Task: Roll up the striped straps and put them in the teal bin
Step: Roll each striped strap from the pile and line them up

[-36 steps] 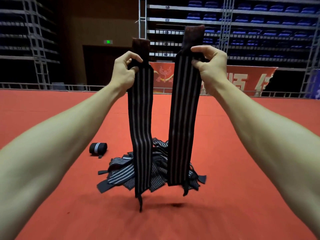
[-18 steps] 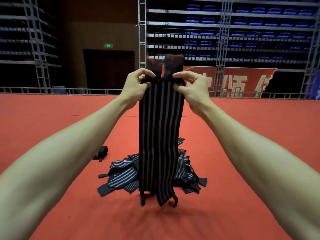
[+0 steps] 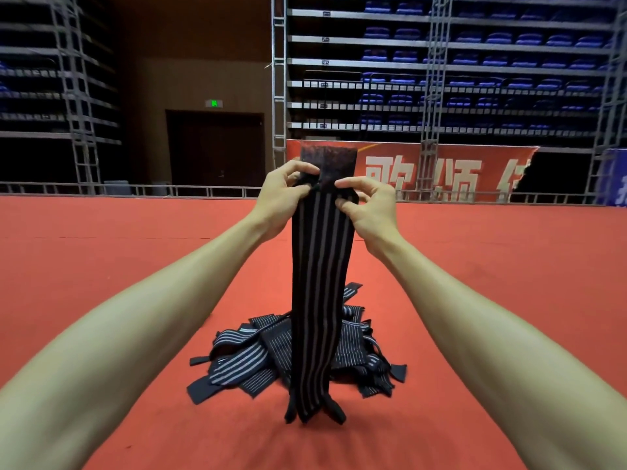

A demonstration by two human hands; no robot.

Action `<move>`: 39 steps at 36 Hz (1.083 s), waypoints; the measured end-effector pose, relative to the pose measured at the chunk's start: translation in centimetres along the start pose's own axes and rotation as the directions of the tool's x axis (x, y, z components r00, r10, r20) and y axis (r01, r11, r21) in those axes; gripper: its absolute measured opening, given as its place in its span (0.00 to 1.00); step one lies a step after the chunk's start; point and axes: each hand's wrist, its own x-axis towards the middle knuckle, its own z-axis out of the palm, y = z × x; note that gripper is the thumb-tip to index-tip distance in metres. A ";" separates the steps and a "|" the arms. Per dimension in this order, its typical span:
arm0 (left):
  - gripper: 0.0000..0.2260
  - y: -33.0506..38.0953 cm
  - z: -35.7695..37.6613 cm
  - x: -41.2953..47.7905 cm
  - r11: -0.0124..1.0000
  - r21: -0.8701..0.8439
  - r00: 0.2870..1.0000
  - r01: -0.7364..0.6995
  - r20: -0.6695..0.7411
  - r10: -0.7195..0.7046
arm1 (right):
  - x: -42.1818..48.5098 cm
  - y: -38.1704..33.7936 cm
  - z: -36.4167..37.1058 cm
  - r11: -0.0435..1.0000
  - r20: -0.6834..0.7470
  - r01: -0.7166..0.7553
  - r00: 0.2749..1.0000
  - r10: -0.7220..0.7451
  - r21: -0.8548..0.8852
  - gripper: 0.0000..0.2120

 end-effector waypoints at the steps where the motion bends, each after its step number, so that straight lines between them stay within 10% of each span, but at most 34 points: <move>1: 0.17 0.0 0.1 0.0 1.000 -0.006 1.000 0.004 -0.004 -0.004 | 0.0 0.1 0.0 1.000 -0.005 0.000 1.000 -0.001 -0.016 0.18; 39: 0.13 0.4 1.9 -0.9 0.999 0.029 0.999 -0.037 -0.005 0.037 | -0.6 0.7 0.9 0.981 -0.050 0.128 0.989 -0.136 -0.147 0.07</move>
